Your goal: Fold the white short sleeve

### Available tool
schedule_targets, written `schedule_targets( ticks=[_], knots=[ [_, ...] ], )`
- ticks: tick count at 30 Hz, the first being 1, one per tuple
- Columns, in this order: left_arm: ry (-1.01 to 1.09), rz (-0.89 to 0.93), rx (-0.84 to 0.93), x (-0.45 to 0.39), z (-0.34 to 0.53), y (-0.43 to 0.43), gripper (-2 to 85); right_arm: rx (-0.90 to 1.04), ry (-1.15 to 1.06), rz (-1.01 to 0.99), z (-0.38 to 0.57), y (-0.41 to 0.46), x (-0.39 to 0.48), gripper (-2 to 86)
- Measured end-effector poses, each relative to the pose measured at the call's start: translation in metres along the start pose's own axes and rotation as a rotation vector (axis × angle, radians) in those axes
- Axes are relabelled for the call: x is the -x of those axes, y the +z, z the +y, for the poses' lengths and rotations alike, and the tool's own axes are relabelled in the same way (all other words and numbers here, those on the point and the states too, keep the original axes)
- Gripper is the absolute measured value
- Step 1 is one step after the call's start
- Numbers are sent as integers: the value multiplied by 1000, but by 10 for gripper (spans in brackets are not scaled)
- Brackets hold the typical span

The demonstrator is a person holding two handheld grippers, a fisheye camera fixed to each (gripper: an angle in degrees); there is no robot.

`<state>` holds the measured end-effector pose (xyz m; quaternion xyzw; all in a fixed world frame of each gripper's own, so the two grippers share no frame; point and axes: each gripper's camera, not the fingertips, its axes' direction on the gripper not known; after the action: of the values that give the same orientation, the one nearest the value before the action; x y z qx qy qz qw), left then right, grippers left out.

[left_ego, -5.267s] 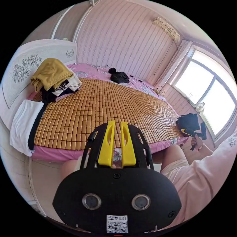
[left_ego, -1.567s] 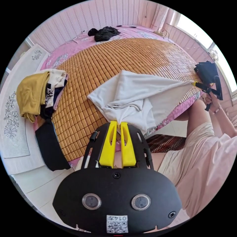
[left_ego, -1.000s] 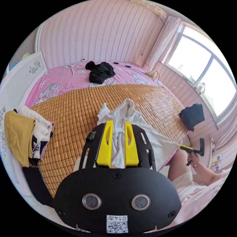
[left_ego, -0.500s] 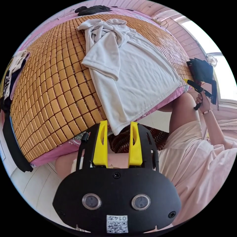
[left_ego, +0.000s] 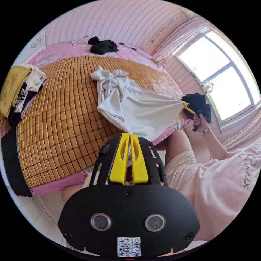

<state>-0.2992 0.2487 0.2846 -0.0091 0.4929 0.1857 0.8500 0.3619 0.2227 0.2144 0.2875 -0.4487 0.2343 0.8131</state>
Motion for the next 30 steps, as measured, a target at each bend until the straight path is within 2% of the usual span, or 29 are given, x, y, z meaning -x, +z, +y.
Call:
schedule_targets(
  ticks=[2,7,10,14,16,19,21,26,30],
  knots=[
    [31,31,-244,-7,-12,-72,-10,-95,-73,-68,-21,-31,38,5],
    [168,40,-658,-46,-30,-225,-10,-380,-396,-319,-75,-147,200,5],
    [281,-1,-871,-95,-17,-317,-10,-546,-620,-406,-69,-230,304,5],
    [450,-1,-1163,-163,36,-417,-10,-735,-826,-411,-29,-325,406,5],
    [506,-17,-1233,-184,58,-440,-10,-776,-907,-352,-4,-357,451,4],
    [496,-76,-1229,-197,70,-455,-10,-730,-919,-235,0,-363,479,4],
    [477,-43,-1233,-198,78,-465,-10,-689,-930,-297,3,-373,490,3],
    [616,-76,-1393,-236,117,-500,-10,-807,-1072,-352,43,-407,532,3],
    [591,-90,-1315,-235,89,-498,-10,-711,-1026,-199,9,-375,541,4]
  ],
)
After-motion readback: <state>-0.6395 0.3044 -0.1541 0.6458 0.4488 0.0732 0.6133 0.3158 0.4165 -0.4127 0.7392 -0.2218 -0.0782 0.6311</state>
